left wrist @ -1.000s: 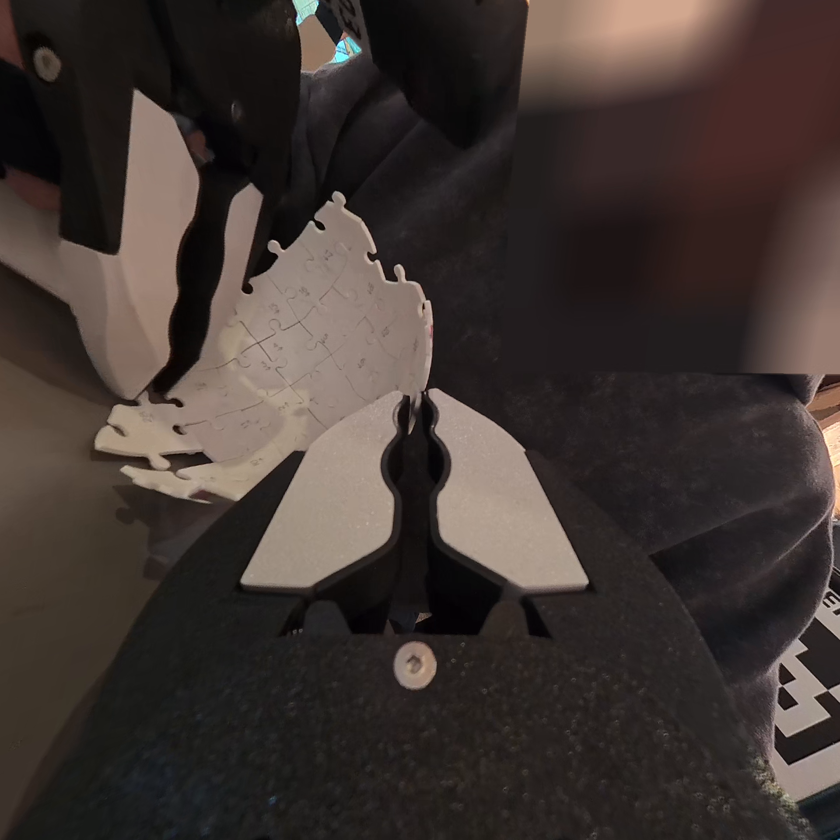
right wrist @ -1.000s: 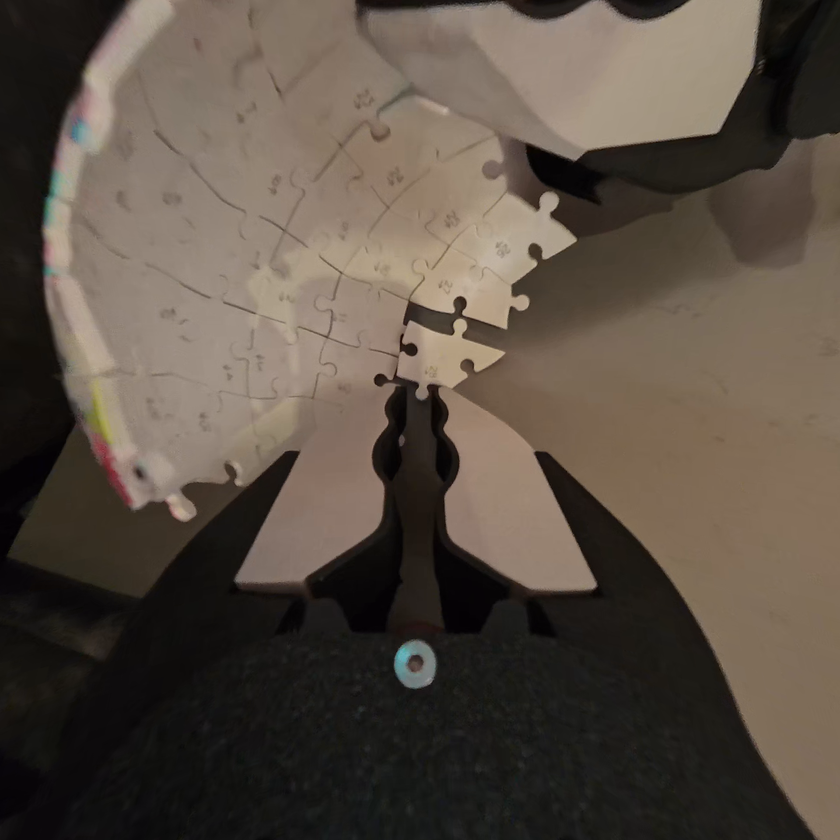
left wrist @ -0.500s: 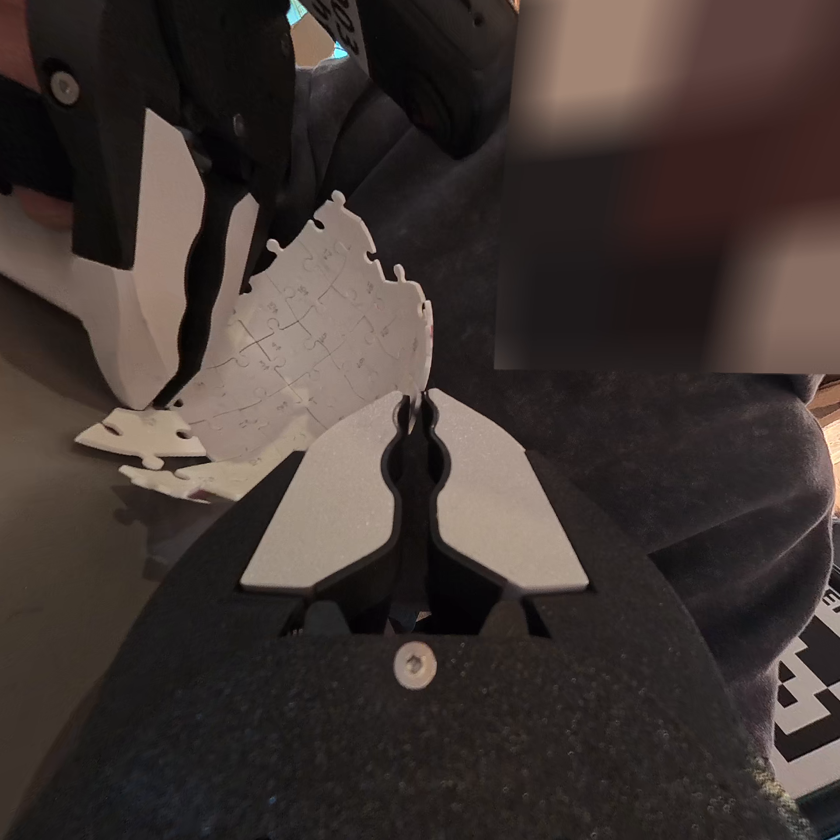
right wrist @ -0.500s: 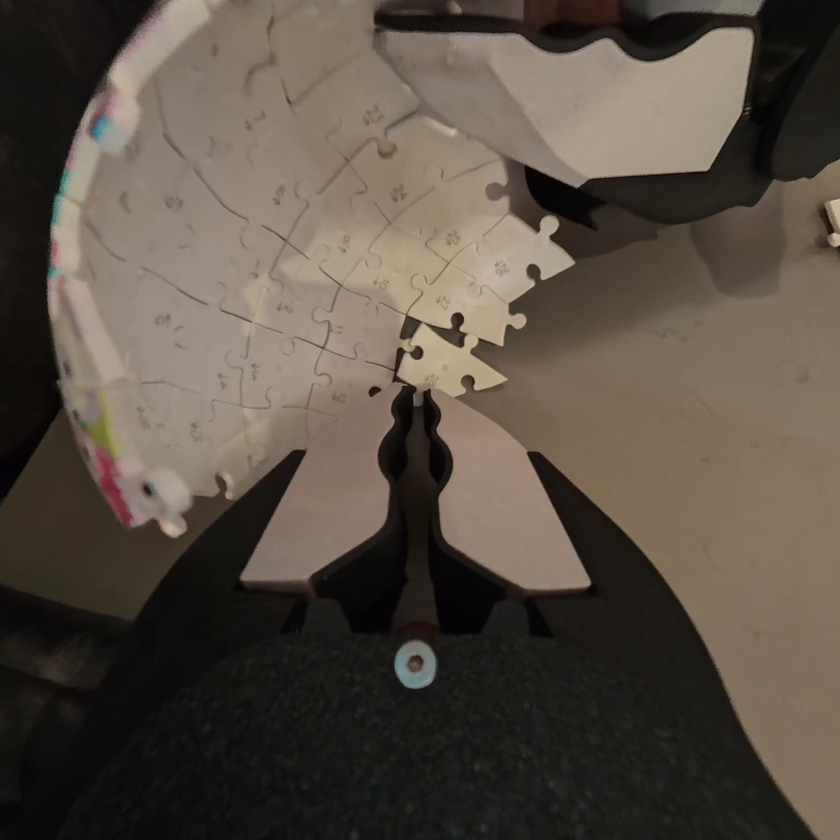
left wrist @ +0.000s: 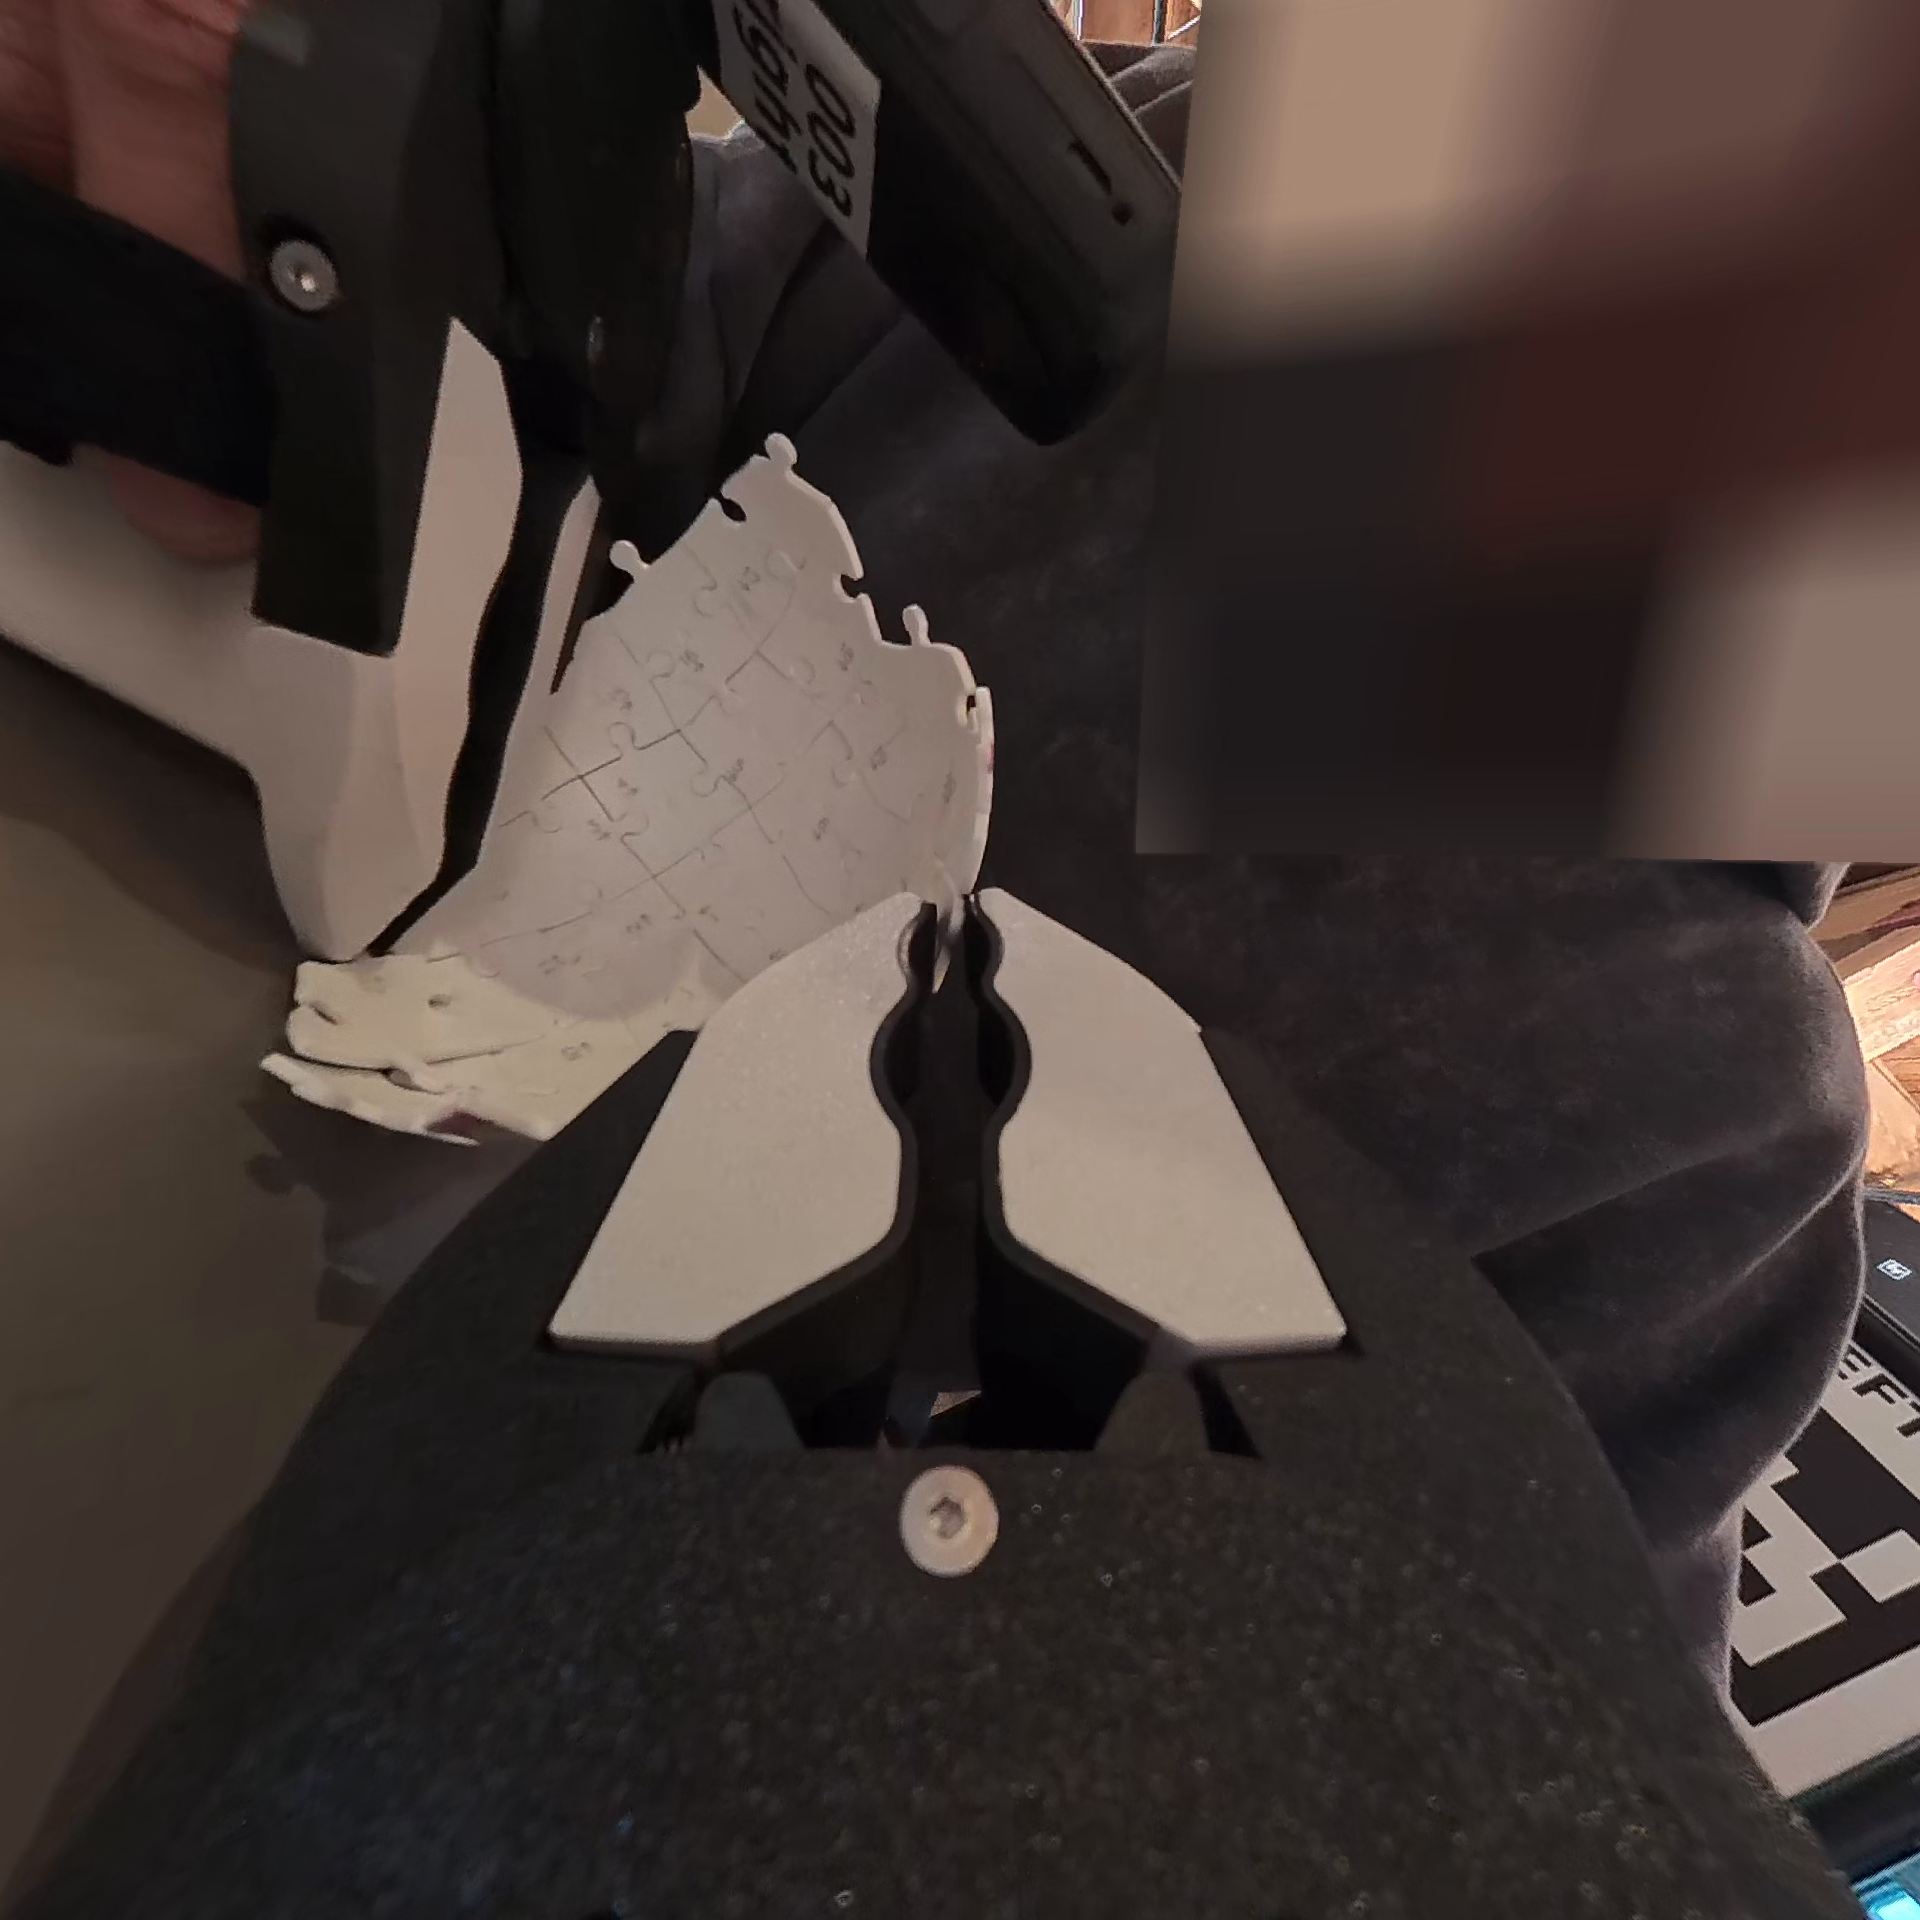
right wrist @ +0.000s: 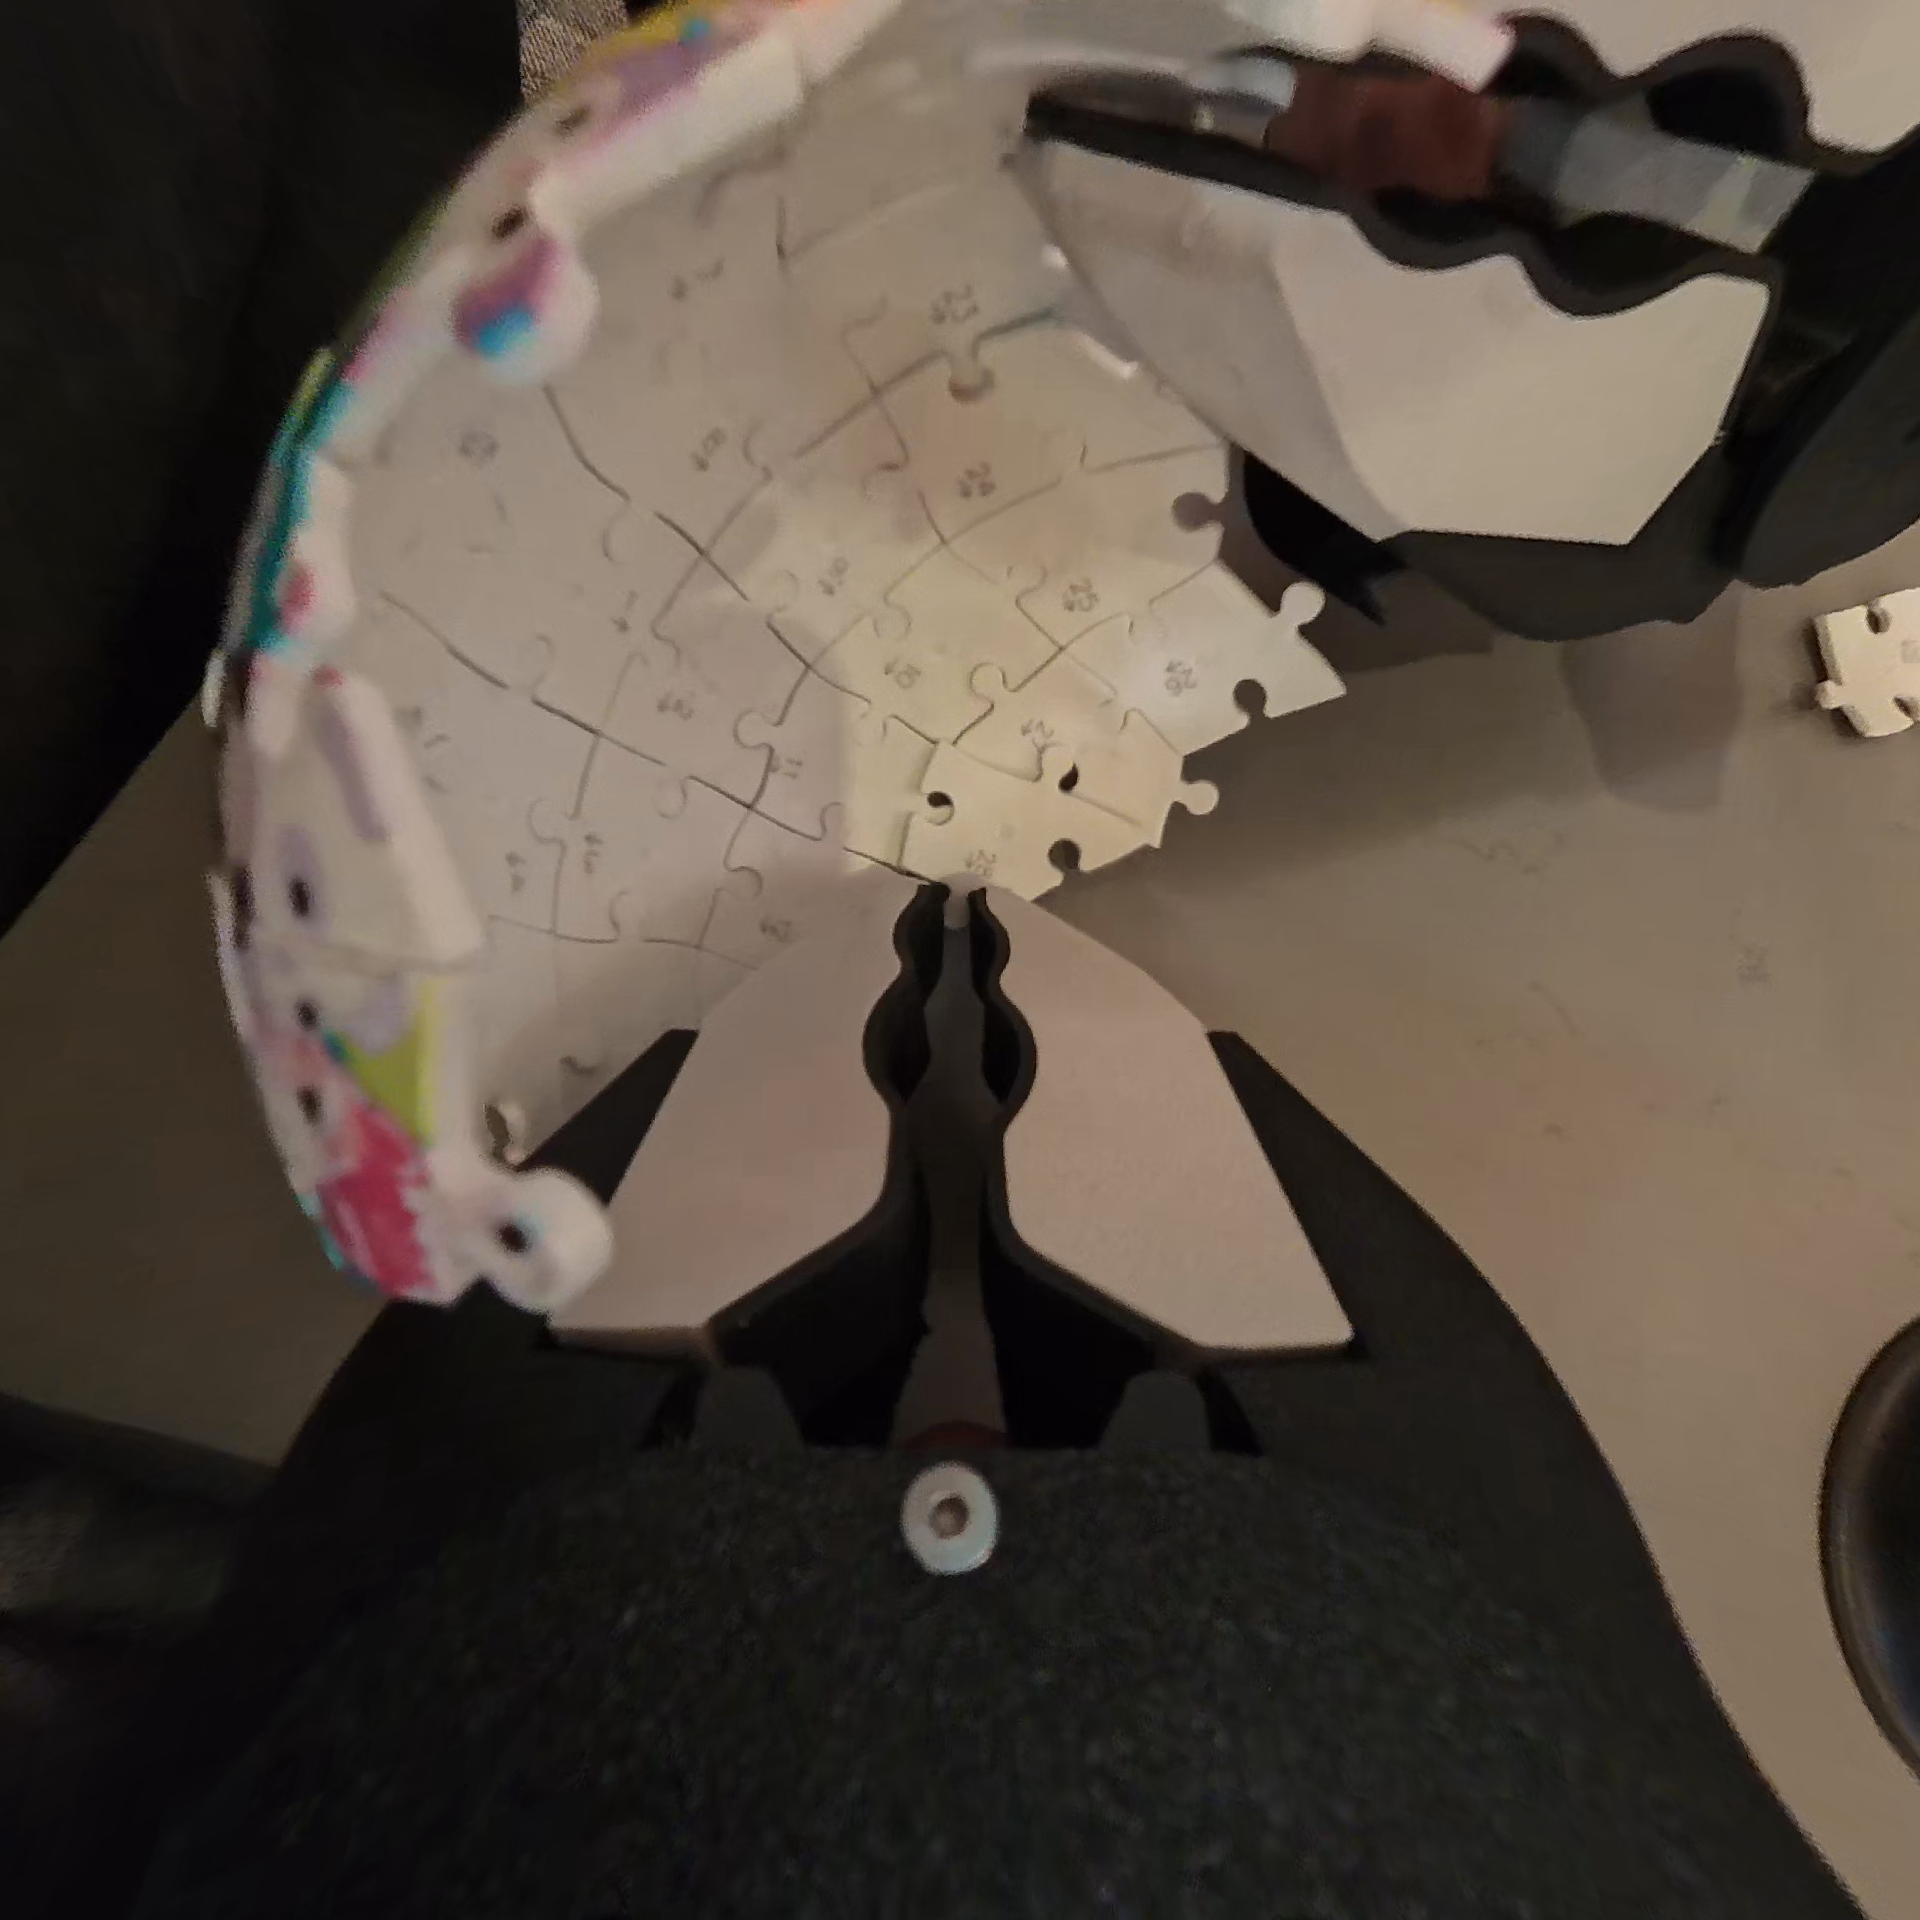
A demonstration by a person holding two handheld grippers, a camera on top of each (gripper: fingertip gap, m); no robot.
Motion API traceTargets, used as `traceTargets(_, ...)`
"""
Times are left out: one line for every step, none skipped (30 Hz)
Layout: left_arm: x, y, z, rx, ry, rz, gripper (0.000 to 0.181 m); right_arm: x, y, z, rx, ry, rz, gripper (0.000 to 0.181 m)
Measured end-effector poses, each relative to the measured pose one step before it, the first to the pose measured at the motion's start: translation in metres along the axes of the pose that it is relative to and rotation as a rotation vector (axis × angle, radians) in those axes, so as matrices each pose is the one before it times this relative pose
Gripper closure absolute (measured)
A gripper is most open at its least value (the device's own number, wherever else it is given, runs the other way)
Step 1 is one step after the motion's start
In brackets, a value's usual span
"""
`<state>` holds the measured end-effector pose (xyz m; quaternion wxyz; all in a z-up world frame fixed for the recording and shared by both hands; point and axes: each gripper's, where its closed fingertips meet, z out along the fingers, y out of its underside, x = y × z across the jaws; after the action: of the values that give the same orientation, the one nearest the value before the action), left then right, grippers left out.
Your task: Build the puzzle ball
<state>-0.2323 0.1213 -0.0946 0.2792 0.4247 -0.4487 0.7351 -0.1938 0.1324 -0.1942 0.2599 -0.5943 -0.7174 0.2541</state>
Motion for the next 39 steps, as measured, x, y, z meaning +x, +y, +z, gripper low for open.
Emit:
traceTargets(0.00002, 0.00025, 0.00020, -0.0016, -0.0004, 0.0013, 0.177, 0.00064, 0.00063, 0.00039, -0.0036, 0.0043, -0.0023, 0.176)
traceTargets(-0.00001, 0.00040, 0.00012, -0.0024, -0.0004, 0.0006, 0.177, -0.00006, 0.00067, 0.00029, -0.0023, 0.0005, -0.0017, 0.176)
traceTargets(0.00011, 0.00029, 0.00018, -0.0018, -0.0001, 0.0006, 0.177, 0.00008, -0.00005, -0.00022, 0.0028, 0.0009, 0.0009, 0.176)
traceTargets(0.00000, 0.00037, 0.00014, -0.0022, -0.0004, 0.0005, 0.177, -0.00022, 0.00030, -0.00025, 0.0006, -0.0029, 0.0039, 0.176)
traceTargets(-0.00001, 0.00031, 0.00017, -0.0017, -0.0006, 0.0002, 0.177, -0.00006, 0.00022, -0.00026, -0.0002, -0.0030, 0.0047, 0.176)
traceTargets(-0.00003, 0.00041, 0.00012, -0.0022, -0.0011, 0.0015, 0.177, 0.00025, 0.00023, -0.00024, -0.0009, -0.0011, 0.0042, 0.176)
traceTargets(0.00000, 0.00066, 0.00044, -0.0038, -0.0020, 0.0029, 0.177, 0.00014, 0.00008, -0.00006, 0.0003, 0.0000, 0.0019, 0.176)
traceTargets(0.00003, 0.00077, 0.00049, -0.0047, -0.0025, 0.0029, 0.177, 0.00066, 0.00004, -0.00002, -0.0001, 0.0039, 0.0006, 0.176)
traceTargets(-0.00001, 0.00079, 0.00037, -0.0038, -0.0014, 0.0005, 0.177, 0.00073, 0.00004, -0.00001, 0.0000, 0.0042, 0.0015, 0.175)
traceTargets(0.00008, 0.00047, 0.00020, -0.0014, -0.0001, -0.0018, 0.177, 0.00066, -0.00003, 0.00004, 0.0009, 0.0026, 0.0037, 0.174)
traceTargets(-0.00002, -0.00014, -0.00024, 0.0030, 0.0001, -0.0012, 0.177, 0.00059, -0.00010, 0.00000, 0.0007, 0.0007, 0.0057, 0.172)
traceTargets(-0.00002, -0.00048, -0.00040, 0.0042, -0.0001, -0.0002, 0.177, -0.00042, 0.00003, -0.00006, 0.0014, -0.0051, 0.0032, 0.172)
traceTargets(0.00001, -0.00027, -0.00030, 0.0020, 0.0004, -0.0010, 0.177, -0.00007, 0.00004, -0.00004, 0.0035, -0.0017, 0.0023, 0.172)
traceTargets(-0.00001, 0.00014, 0.00003, -0.0010, 0.0004, -0.0010, 0.177, 0.00012, -0.00005, -0.00004, 0.0027, -0.0016, 0.0032, 0.172)
traceTargets(0.00002, 0.00011, 0.00016, -0.0011, -0.0001, 0.0000, 0.176, -0.00008, -0.00010, -0.00005, 0.0006, -0.0024, 0.0024, 0.172)
traceTargets(-0.00005, -0.00011, -0.00005, 0.0009, 0.0000, -0.0005, 0.176, 0.00034, -0.00068, -0.00026, 0.0046, 0.0012, 0.0014, 0.172)
traceTargets(-0.00005, -0.00002, -0.00021, 0.0011, 0.0004, -0.0014, 0.177, 0.00001, -0.00147, -0.00045, 0.0089, -0.0002, 0.0006, 0.172)
traceTargets(0.00006, -0.00022, -0.00011, 0.0010, 0.0002, -0.0005, 0.177, -0.00033, -0.00278, -0.00083, 0.0156, -0.0027, -0.0005, 0.172)
traceTargets(-0.00006, -0.00006, -0.00008, 0.0005, -0.0001, -0.0005, 0.177, -0.00049, -0.00407, -0.00101, 0.0230, -0.0031, -0.0008, 0.172)
traceTargets(-0.00001, 0.00005, -0.00002, 0.0006, 0.0000, -0.0005, 0.177, -0.00056, -0.00378, -0.00074, 0.0207, -0.0051, 0.0012, 0.173)
traceTargets(-0.00002, -0.00009, -0.00017, 0.0010, 0.0001, 0.0000, 0.177, -0.00025, -0.00247, -0.00039, 0.0124, -0.0037, 0.0011, 0.173)
traceTargets(0.00002, -0.00015, -0.00004, 0.0005, 0.0006, -0.0010, 0.177, 0.00069, -0.00083, 0.00005, 0.0061, 0.0021, 0.0008, 0.173)
traceTargets(-0.00008, -0.00012, -0.00005, 0.0010, 0.0008, -0.0019, 0.177, 0.00160, 0.00067, 0.00063, -0.0016, 0.0063, 0.0032, 0.174)
traceTargets(-0.00004, -0.00017, -0.00013, 0.0013, 0.0004, -0.0010, 0.177, 0.00070, 0.00207, 0.00108, -0.0103, -0.0037, 0.0082, 0.176)
traceTargets(-0.00001, 0.00001, 0.00000, -0.0001, 0.0000, 0.0001, 0.177, 0.00089, 0.00306, 0.00108, -0.0179, -0.0028, 0.0105, 0.179)
traceTargets(-0.00005, 0.00004, 0.00009, -0.0006, -0.0002, -0.0003, 0.176, 0.00070, 0.00255, 0.00098, -0.0158, -0.0024, 0.0098, 0.180)
traceTargets(-0.00016, 0.00011, 0.00005, -0.0005, 0.0001, -0.0009, 0.177, 0.00069, 0.00129, 0.00093, -0.0084, 0.0000, 0.0071, 0.180)
traceTargets(0.00004, 0.00010, 0.00006, -0.0008, -0.0004, -0.0001, 0.177, 0.00047, 0.00054, 0.00080, -0.0058, 0.0001, 0.0036, 0.181)
traceTargets(-0.00021, -0.00002, 0.00012, 0.0002, -0.0005, 0.0000, 0.177, 0.00008, -0.00038, 0.00060, -0.0014, -0.0004, -0.0005, 0.181)
traceTargets(-0.00007, -0.00025, -0.00020, 0.0016, 0.0002, -0.0011, 0.177, 0.00024, -0.00041, 0.00055, -0.0001, 0.0008, -0.0007, 0.181)
traceTargets(0.00000, -0.00019, -0.00012, 0.0018, 0.0010, -0.0018, 0.177, 0.00013, -0.00057, 0.00041, 0.0002, -0.0007, 0.0009, 0.181)
traceTargets(0.00000, -0.00010, -0.00007, 0.0004, 0.0009, -0.0015, 0.177, 0.00019, -0.00035, 0.00034, 0.0000, 0.0002, 0.0000, 0.181)
traceTargets(-0.00001, 0.00019, 0.00012, -0.0011, 0.0005, -0.0008, 0.177, -0.00007, -0.00015, 0.00015, 0.0000, 0.0002, -0.0011, 0.181)
traceTargets(-0.00002, 0.00024, 0.00010, -0.0012, -0.0001, 0.0000, 0.176, -0.00034, -0.00015, 0.00013, 0.0003, -0.0005, -0.0028, 0.181)
traceTargets(0.00007, 0.00023, 0.00000, -0.0008, -0.0001, -0.0006, 0.176, -0.00022, -0.00011, -0.00003, 0.0000, 0.0008, -0.0024, 0.181)
traceTargets(0.00007, 0.00068, 0.00010, -0.0020, 0.0000, -0.0023, 0.176, -0.00034, 0.00015, -0.00003, 0.0002, -0.0010, -0.0017, 0.181)
traceTargets(-0.00007, 0.00076, 0.00006, -0.0017, -0.0008, -0.0024, 0.176, -0.00004, 0.00012, -0.00013, 0.0002, -0.0006, 0.0006, 0.181)
traceTargets(0.00010, 0.00050, -0.00002, -0.0010, -0.0008, -0.0022, 0.176, -0.00037, 0.00021, -0.00020, 0.0000, -0.0016, 0.0003, 0.181)
traceTargets(0.00005, 0.00047, 0.00000, 0.0002, 0.0002, -0.0034, 0.176, 0.00020, 0.00019, -0.00006, 0.0002, 0.0016, -0.0003, 0.181)
